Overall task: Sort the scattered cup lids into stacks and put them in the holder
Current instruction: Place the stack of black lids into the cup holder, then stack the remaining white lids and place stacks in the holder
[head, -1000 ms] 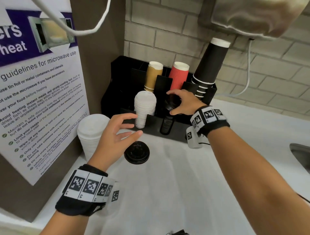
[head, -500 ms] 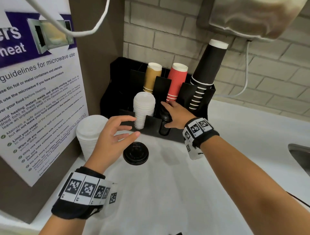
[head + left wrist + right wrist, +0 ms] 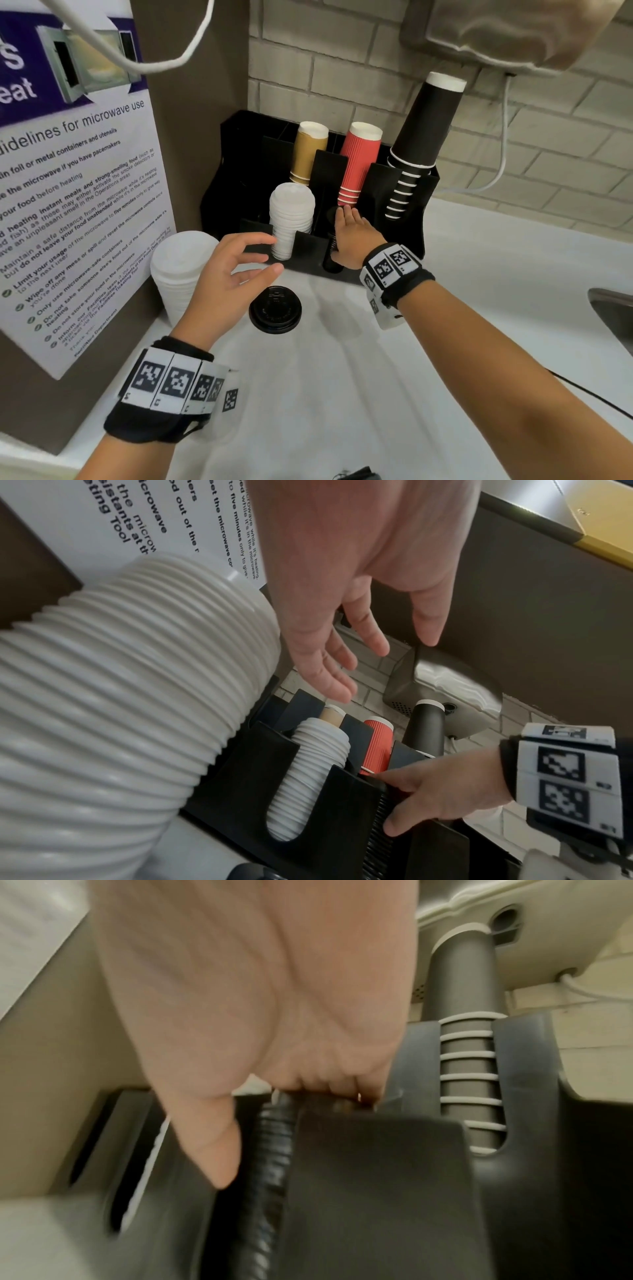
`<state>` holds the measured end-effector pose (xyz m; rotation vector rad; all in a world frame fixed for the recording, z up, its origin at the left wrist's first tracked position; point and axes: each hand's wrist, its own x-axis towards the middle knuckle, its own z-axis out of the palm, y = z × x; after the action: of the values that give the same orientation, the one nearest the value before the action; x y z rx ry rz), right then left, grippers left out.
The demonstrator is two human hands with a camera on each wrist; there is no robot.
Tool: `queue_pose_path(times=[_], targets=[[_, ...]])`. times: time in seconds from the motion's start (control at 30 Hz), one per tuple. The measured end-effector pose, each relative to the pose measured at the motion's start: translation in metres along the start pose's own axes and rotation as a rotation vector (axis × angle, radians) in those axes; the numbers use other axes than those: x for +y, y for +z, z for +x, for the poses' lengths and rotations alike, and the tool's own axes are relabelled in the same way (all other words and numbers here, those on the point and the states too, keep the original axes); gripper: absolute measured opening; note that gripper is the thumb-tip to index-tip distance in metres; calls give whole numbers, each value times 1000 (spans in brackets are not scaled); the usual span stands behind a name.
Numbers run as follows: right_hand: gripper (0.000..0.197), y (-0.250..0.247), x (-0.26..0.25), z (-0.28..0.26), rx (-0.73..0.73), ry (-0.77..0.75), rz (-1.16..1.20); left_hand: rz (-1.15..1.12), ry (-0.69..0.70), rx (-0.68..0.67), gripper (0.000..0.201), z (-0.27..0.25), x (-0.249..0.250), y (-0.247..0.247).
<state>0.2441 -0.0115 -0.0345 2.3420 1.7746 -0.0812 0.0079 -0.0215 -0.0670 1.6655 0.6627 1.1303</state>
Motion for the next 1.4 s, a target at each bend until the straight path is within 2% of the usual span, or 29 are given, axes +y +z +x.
queue_pose_path(times=[0.03, 0.1, 0.17, 0.2, 0.27, 0.33, 0.37, 0.43, 0.63, 0.73, 0.83, 0.93, 1.0, 1.07, 1.2, 1.4], targets=[[92, -5, -1, -4, 24, -16, 46, 3, 2, 0, 32, 0, 1, 0], [91, -11, -7, -13, 189, -101, 120, 0, 5, 8, 33, 0, 4, -1], [74, -11, -25, -22, 311, -240, 189, -8, 1, 27, 31, 1, 5, -2], [62, -8, -36, -25, 275, -305, 226, -12, -3, 34, 30, 1, 6, -3], [51, 8, -57, -30, 35, -394, 251, -16, -4, 41, 29, 2, 8, -4], [66, 26, -71, -33, -219, -423, 202, -12, -7, 41, 29, 2, 9, -5], [76, 34, -75, -33, -283, -421, 193, -6, -10, 40, 29, 1, 10, -5], [82, 47, -78, -32, -317, -418, 224, 5, -11, 40, 29, 0, 10, -7], [70, 50, -75, -29, -292, -434, 322, -3, -10, 51, 28, -2, 11, -10], [72, 28, -57, -31, -148, -476, 531, -34, -12, 60, 28, -2, 11, -11], [67, -8, -26, -27, 82, -428, 779, -36, -21, 58, 27, -2, 10, -11], [73, -38, 9, -15, 275, -264, 783, -26, -26, 28, 27, -4, 10, -7], [77, -49, 29, -5, 262, -140, 689, -18, -38, -1, 26, -5, 9, -6], [78, -51, 42, 3, 183, -81, 588, -11, -53, -21, 25, -6, 7, -6], [75, -47, 48, 12, 93, -89, 465, 0, -63, -31, 26, -6, 5, -8], [73, -43, 43, 22, 73, -105, 458, 4, -79, -44, 25, -6, 3, -6]])
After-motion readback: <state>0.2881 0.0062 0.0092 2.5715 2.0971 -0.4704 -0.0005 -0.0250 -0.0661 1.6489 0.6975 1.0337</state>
